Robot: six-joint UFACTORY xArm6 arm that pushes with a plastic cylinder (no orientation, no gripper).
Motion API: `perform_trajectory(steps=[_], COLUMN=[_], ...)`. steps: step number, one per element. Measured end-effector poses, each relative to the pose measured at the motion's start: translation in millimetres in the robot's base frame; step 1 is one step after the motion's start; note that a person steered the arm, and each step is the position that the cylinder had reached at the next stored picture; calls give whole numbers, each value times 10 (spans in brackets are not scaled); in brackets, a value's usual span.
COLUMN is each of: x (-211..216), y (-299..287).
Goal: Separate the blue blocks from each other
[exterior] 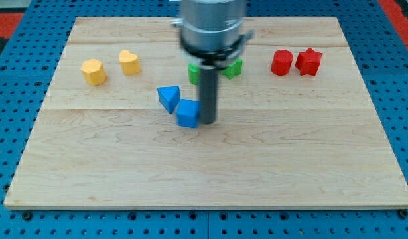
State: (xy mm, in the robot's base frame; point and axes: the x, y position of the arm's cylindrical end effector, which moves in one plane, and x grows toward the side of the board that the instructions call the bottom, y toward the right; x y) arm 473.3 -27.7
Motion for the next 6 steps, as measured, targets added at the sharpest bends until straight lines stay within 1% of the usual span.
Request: perform_trajectory(steps=[1, 2, 3, 4, 5, 6], x=[219, 168, -89, -473, -510, -327], y=[-537, -5, -3, -349, -766, -394])
